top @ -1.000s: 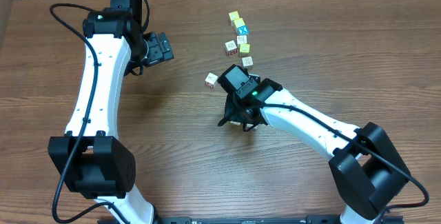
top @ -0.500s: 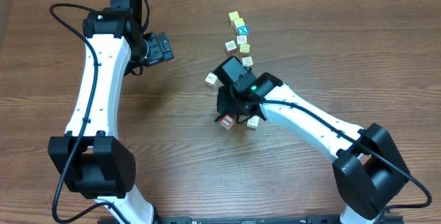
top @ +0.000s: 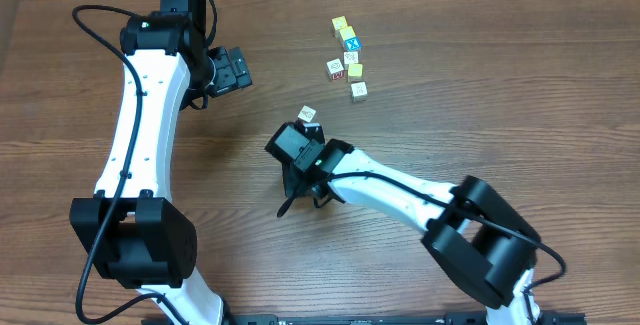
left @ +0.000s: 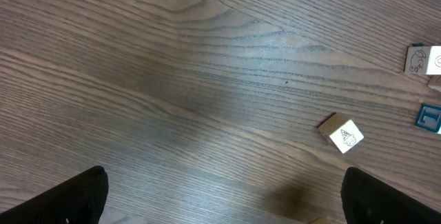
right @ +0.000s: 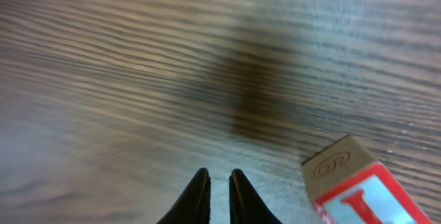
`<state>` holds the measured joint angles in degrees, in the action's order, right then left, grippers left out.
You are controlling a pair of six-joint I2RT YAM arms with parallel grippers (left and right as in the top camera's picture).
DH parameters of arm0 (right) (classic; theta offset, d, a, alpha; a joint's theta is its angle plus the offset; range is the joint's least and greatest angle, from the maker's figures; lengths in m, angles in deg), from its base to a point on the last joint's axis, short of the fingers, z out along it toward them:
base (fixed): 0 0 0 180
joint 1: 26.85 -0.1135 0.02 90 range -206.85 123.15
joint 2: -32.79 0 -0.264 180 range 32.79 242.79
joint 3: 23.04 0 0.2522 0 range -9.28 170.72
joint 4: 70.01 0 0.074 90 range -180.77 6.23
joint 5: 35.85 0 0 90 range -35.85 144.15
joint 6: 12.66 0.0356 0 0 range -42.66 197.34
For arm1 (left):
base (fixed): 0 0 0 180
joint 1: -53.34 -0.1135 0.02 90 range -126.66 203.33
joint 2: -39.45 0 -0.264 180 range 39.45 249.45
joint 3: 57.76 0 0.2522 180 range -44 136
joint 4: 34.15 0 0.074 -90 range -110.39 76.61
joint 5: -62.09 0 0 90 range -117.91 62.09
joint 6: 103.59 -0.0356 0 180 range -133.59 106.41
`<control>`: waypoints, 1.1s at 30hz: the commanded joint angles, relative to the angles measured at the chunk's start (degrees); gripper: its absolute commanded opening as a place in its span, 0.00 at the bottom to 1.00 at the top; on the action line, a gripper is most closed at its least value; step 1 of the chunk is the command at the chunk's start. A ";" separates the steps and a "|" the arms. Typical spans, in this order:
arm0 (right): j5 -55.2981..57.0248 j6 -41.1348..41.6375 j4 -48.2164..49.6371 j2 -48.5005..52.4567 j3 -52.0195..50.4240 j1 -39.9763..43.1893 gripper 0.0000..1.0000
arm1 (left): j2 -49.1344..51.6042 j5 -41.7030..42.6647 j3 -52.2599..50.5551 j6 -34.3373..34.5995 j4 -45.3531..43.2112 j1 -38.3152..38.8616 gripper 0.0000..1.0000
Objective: Flip 5 blocks
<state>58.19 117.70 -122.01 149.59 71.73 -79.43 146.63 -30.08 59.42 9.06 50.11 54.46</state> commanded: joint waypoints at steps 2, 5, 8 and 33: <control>5.62 -0.26 -1.16 0.87 0.52 0.48 0.11 | 1.29 0.28 -0.20 0.52 -0.07 0.44 1.00; 5.64 -0.24 -2.10 0.87 0.55 1.29 0.11 | 1.29 0.28 -0.20 0.52 -0.07 0.44 1.00; 5.60 0.20 -3.54 0.87 0.55 2.47 0.11 | 1.29 0.28 -0.20 0.52 -0.07 0.44 1.00; 4.68 3.02 -11.87 0.83 4.96 6.62 0.10 | 1.29 0.28 -0.20 0.52 -0.07 0.44 1.00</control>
<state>62.49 120.12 -133.33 150.66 75.45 -73.00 146.63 -30.08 59.42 9.06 50.11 54.46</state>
